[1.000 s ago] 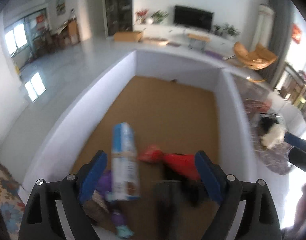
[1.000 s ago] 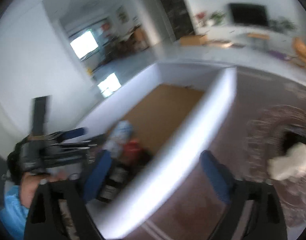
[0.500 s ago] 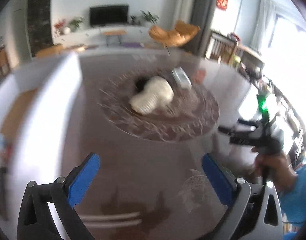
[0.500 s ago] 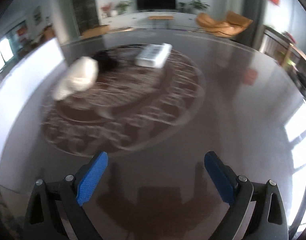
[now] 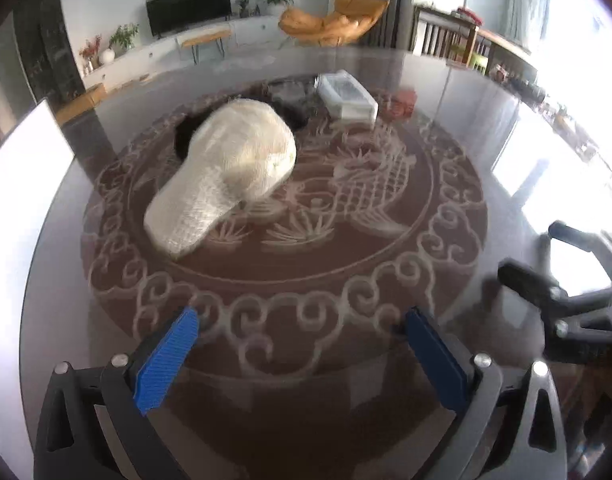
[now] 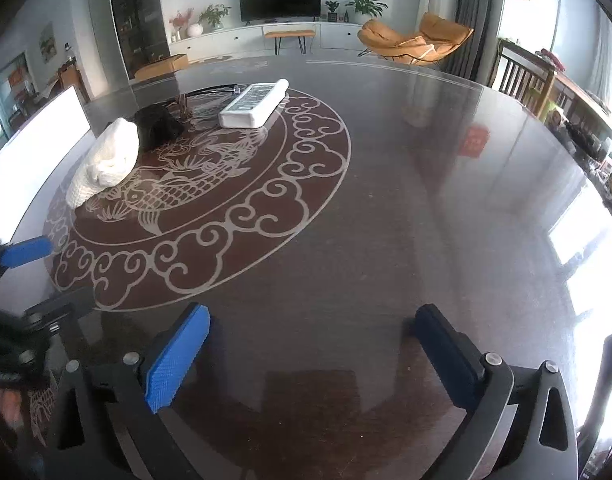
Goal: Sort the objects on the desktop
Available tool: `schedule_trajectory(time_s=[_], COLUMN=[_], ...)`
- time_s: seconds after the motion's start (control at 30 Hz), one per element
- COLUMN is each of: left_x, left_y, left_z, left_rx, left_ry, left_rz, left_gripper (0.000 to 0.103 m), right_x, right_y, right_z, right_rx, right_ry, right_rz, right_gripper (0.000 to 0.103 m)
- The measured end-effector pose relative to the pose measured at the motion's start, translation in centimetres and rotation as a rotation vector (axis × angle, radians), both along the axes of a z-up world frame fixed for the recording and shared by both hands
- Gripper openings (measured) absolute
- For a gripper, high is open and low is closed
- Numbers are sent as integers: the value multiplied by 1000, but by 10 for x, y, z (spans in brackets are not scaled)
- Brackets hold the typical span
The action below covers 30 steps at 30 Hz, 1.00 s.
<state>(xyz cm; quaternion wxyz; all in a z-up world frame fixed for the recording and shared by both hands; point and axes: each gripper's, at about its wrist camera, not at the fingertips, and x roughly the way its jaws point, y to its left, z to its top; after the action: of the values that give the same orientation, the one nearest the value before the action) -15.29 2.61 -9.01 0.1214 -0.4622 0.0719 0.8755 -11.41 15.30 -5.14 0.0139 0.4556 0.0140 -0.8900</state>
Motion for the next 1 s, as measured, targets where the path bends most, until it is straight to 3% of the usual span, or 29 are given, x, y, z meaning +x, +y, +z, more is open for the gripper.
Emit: schedule_trajectory(time_s=[0.2,1.0], left_x=[-25,-23], left_y=[-3,-5], left_z=[-2,-1], left_rx=[23,23], left_ry=[20,20], left_rz=[17,17], left_gripper=[103,103], right_x=[1,2], right_y=[0,-1], right_z=[-1,1], right_rx=[-1,0], right_ry=[0,0], right_rz=[0,0], right_gripper=[103,103])
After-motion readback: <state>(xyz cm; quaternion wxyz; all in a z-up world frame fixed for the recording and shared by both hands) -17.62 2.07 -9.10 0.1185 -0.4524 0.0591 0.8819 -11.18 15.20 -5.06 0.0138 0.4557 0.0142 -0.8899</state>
